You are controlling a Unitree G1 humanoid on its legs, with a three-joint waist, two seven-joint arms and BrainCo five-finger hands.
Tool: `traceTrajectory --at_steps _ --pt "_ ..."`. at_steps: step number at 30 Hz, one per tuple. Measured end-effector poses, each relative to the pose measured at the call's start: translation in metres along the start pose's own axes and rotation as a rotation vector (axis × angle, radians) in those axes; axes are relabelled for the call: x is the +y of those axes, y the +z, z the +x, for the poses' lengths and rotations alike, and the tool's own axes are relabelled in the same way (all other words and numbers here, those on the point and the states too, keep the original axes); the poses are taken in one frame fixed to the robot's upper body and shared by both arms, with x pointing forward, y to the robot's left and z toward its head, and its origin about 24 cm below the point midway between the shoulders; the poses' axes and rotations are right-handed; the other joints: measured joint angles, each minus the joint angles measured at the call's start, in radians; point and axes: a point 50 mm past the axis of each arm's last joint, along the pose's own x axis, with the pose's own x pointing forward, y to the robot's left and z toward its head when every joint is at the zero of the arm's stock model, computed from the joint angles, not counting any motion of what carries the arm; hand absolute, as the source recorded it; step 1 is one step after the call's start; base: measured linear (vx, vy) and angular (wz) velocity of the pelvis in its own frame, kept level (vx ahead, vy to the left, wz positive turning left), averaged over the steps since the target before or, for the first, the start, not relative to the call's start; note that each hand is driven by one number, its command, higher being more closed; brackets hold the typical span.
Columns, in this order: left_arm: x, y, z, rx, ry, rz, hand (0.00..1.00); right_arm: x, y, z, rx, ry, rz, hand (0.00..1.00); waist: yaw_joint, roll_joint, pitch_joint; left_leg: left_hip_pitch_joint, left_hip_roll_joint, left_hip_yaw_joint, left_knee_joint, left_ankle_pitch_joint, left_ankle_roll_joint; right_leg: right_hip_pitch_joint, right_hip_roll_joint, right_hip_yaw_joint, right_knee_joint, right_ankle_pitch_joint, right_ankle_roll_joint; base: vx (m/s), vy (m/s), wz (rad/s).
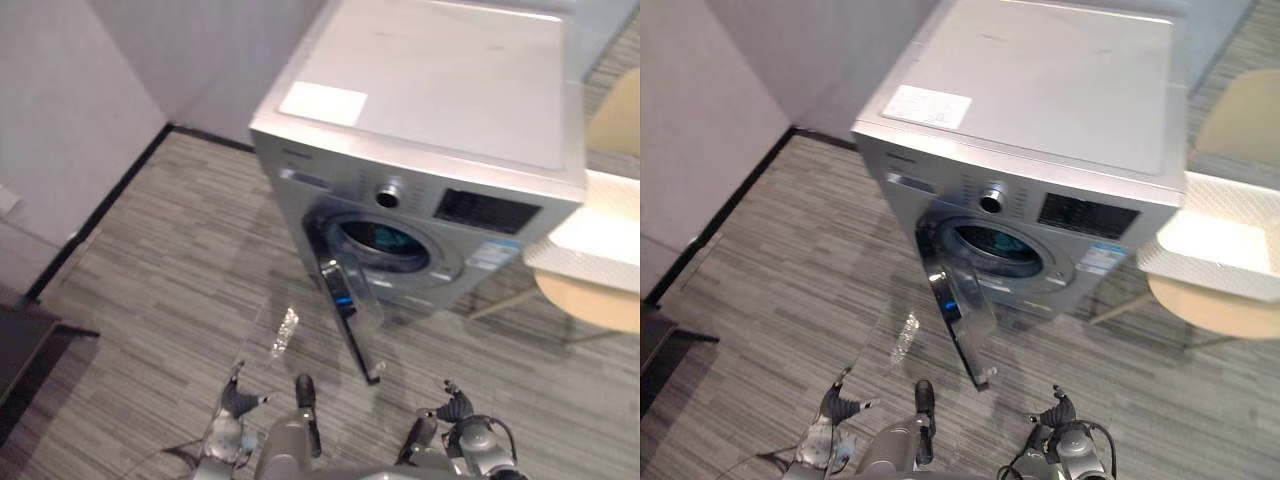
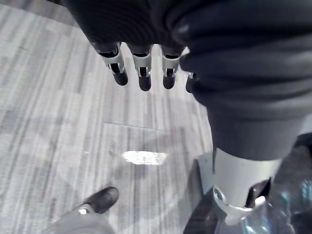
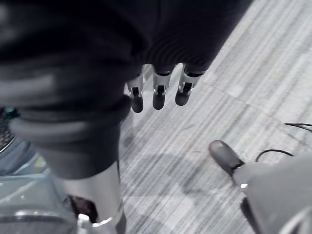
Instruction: Pick up the laundry basket with both hands and put the clothes into the washing machine.
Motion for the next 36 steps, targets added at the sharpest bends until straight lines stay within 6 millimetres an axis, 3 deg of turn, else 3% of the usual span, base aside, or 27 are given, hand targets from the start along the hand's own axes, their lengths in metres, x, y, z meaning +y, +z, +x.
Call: traceTrajectory --at_steps 4,6,9,11,12,13,14,15,16,18,20,24,26,27,28,29,32,34,36 --pt "-0.003 0.003 0.001 -0.009 -0.011 0.008 0.0 0.016 0.022 0.002 -0.06 0.033 0.021 0.0 -0.002 -0.022 0.009 0.0 -0.019 0.0 0.012 -0.012 0.013 0.009 -0.02 -0.003 0.003 0.0 0.001 0.01 0.07 0.09" --pt "0.0 0.014 0.009 -0.031 0.002 0.008 0.0 0.025 0.031 0.001 -0.097 0.06 0.007 0.0 -0.002 -0.043 0.017 -0.001 -0.017 0.017 0.012 -0.019 0.016 -0.005 -0.023 0.015 0.006 0.0 0.001 -0.02 0.052 -0.22" --pt "0.012 0.044 0.034 -0.068 0.058 0.024 0.0 0.034 0.06 0.001 -0.206 0.093 -0.041 0.0 -0.007 -0.09 0.045 -0.033 0.002 0.073 0.013 -0.016 0.019 -0.095 -0.026 0.087 0.029 0.014 0.005 -0.06 0.017 -0.58" --pt "0.039 0.085 0.058 -0.121 0.142 0.047 0.0 0.039 0.086 -0.001 -0.303 0.11 -0.069 0.0 -0.026 -0.132 0.085 -0.066 0.016 0.115 0.014 -0.007 0.016 -0.166 -0.018 0.136 0.034 0.038 -0.007 -0.09 0.016 -0.64" --pt "0.068 0.111 0.069 -0.152 0.222 0.048 0.0 0.042 0.1 -0.004 -0.361 0.118 -0.073 0.0 -0.051 -0.158 0.11 -0.087 0.029 0.13 0.012 0.0 0.017 -0.198 -0.01 0.155 0.028 0.055 -0.019 -0.06 -0.01 -0.43" --pt "0.079 0.127 0.073 -0.172 0.249 0.042 0.0 0.043 0.105 -0.006 -0.387 0.121 -0.068 0.0 -0.064 -0.171 0.125 -0.095 0.032 0.136 0.01 0.005 0.017 -0.21 -0.006 0.159 0.021 0.063 -0.023 -0.08 -0.028 -0.42" --pt "0.115 0.175 0.08 -0.243 0.332 0.045 0.0 0.043 0.112 -0.009 -0.429 0.121 -0.052 0.0 -0.083 -0.208 0.157 -0.117 0.037 0.151 -0.01 0.023 0.014 -0.244 0.006 0.177 -0.004 0.092 -0.031 -0.06 -0.039 -0.3" --pt "0.129 0.196 0.079 -0.277 0.366 0.04 0.0 0.043 0.114 -0.01 -0.44 0.121 -0.05 0.0 -0.09 -0.222 0.166 -0.128 0.038 0.158 -0.023 0.033 0.013 -0.26 0.011 0.183 -0.016 0.106 -0.034 -0.08 -0.038 -0.36" --pt "0.154 0.236 0.074 -0.351 0.422 0.043 0.0 0.041 0.116 -0.009 -0.447 0.115 -0.033 0.0 -0.107 -0.245 0.177 -0.154 0.035 0.174 -0.056 0.058 0.015 -0.302 0.017 0.195 -0.037 0.13 -0.041 -0.05 -0.023 -0.27" --pt "0.176 0.283 0.062 -0.447 0.48 0.065 0.0 0.038 0.116 -0.008 -0.44 0.107 -0.019 0.0 -0.129 -0.262 0.186 -0.181 0.028 0.196 -0.11 0.093 0.019 -0.357 0.022 0.217 -0.059 0.158 -0.043 -0.04 -0.007 -0.28" --pt "0.176 0.307 0.056 -0.493 0.486 0.127 0.0 0.038 0.112 -0.008 -0.424 0.107 -0.016 0.0 -0.15 -0.264 0.188 -0.187 0.029 0.219 -0.141 0.113 0.023 -0.383 0.03 0.237 -0.077 0.177 -0.041 0.0 0.009 -0.28" --pt "0.147 0.32 0.056 -0.501 0.409 0.1 0.0 0.029 0.105 -0.013 -0.423 0.063 0.053 0.0 -0.142 -0.266 0.187 -0.182 0.078 0.293 -0.121 0.087 0.015 -0.386 0.054 0.242 -0.073 0.178 -0.041 0.06 -0.039 -0.16" --pt "0.12 0.322 0.057 -0.51 0.334 0.08 0.0 0.025 0.103 -0.015 -0.422 0.04 0.073 0.0 -0.135 -0.267 0.186 -0.184 0.107 0.344 -0.102 0.087 0.014 -0.387 0.064 0.24 -0.07 0.178 -0.041 0.07 -0.042 0.01" --pt "0.091 0.321 0.057 -0.533 0.252 0.116 0.0 0.023 0.104 -0.015 -0.423 0.031 0.078 0.0 -0.131 -0.268 0.185 -0.184 0.111 0.346 -0.091 0.082 0.011 -0.386 0.065 0.241 -0.064 0.179 -0.042 0.08 -0.001 -0.09" --pt "0.025 0.338 0.039 -0.663 0.045 0.181 0.0 0.024 0.11 -0.017 -0.442 0.026 0.096 0.0 -0.13 -0.27 0.184 -0.184 0.12 0.353 -0.059 0.062 0.011 -0.387 0.064 0.243 -0.052 0.191 -0.041 0.08 0.013 -0.29" --pt "-0.022 0.355 0.013 -0.797 -0.106 0.195 0.0 0.03 0.116 -0.02 -0.459 0.039 0.112 0.0 -0.134 -0.275 0.18 -0.181 0.136 0.367 -0.029 0.039 0.01 -0.387 0.069 0.25 -0.052 0.212 -0.043 0.06 0.023 -0.46" --pt "-0.115 0.376 -0.06 -1.052 -0.434 0.197 0.0 0.052 0.125 -0.027 -0.48 0.096 0.143 0.0 -0.155 -0.303 0.159 -0.158 0.193 0.424 0.067 -0.046 -0.001 -0.386 0.088 0.307 -0.052 0.242 -0.044 0.05 0.019 -0.78" --pt "-0.125 0.375 -0.073 -1.125 -0.492 0.257 0.0 0.056 0.13 -0.03 -0.499 0.112 0.133 0.0 -0.17 -0.304 0.153 -0.15 0.228 0.446 0.105 -0.07 -0.017 -0.386 0.111 0.324 -0.055 0.241 -0.044 0.04 -0.033 -0.66" --pt "-0.124 0.372 -0.067 -1.098 -0.481 0.257 0.0 0.054 0.129 -0.029 -0.504 0.108 0.122 0.0 -0.169 -0.301 0.151 -0.154 0.26 0.457 0.121 -0.069 -0.034 -0.388 0.143 0.35 -0.078 0.227 -0.05 0.05 -0.098 -0.41"
